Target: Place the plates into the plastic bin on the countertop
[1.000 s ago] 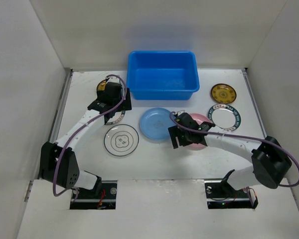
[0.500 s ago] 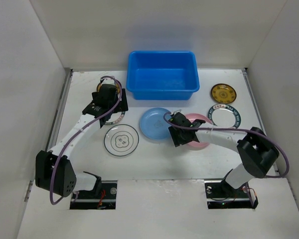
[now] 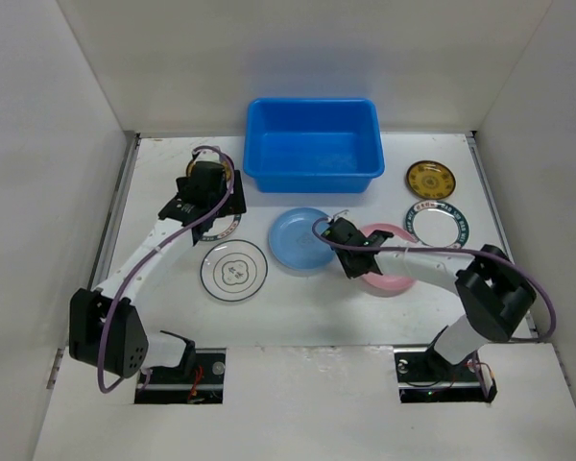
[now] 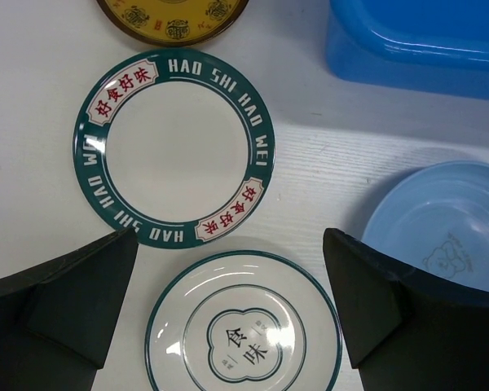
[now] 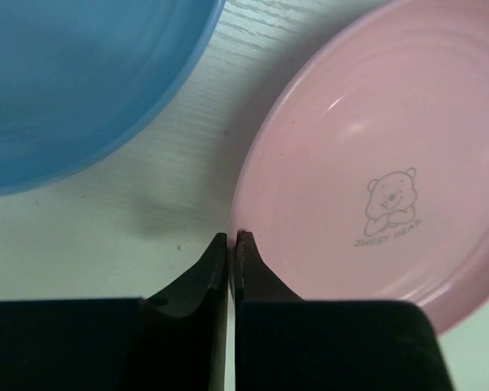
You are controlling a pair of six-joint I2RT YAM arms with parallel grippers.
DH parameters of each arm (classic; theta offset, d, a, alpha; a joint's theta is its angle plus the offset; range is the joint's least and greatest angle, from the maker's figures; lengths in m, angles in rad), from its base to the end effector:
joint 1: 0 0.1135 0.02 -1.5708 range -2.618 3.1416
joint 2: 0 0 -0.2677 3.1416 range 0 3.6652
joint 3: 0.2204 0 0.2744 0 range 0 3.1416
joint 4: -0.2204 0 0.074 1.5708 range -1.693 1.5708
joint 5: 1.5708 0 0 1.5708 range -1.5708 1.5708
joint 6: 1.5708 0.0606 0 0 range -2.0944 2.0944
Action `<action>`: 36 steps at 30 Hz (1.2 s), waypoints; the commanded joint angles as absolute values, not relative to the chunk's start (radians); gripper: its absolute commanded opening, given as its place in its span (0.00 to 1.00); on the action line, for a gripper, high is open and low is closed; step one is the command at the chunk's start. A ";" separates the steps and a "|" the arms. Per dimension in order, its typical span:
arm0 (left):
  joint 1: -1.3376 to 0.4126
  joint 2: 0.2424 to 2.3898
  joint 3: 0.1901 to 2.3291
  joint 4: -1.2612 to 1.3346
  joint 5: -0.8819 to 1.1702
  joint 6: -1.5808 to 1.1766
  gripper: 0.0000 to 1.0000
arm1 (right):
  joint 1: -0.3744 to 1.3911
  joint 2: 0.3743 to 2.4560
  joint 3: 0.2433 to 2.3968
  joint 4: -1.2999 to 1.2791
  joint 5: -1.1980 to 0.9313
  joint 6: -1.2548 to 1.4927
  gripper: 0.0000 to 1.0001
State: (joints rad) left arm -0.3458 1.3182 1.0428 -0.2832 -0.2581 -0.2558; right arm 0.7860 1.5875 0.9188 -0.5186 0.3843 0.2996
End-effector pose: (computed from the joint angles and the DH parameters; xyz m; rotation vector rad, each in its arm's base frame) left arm 0.3247 -0.1005 0.2873 -0.0565 2.1092 -0.0848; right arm 0.2425 0.2107 0.1415 -0.5337 2.5610 -0.1733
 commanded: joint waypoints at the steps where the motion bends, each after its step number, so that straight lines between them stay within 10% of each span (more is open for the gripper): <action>1: -0.355 1.325 1.101 -0.276 -0.255 -0.262 1.00 | 0.817 1.496 0.968 -0.613 0.331 0.345 0.01; 11: -0.398 1.384 1.166 -0.282 -0.232 -0.252 1.00 | 0.826 1.363 1.483 -0.902 0.336 0.232 0.00; 24: -0.475 1.286 1.022 -0.262 -0.163 -0.345 1.00 | 0.559 2.127 2.428 -0.608 0.226 0.046 0.00; 36: -0.485 1.128 0.842 -0.227 -0.163 -0.425 1.00 | 0.535 2.440 2.548 -0.281 0.152 0.060 0.00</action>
State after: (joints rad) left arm -0.4889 1.1656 0.8730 -0.2638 -0.1650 -0.3885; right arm 0.5270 2.4508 2.4733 -0.4725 0.1802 0.0803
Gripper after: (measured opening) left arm 0.997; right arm 0.050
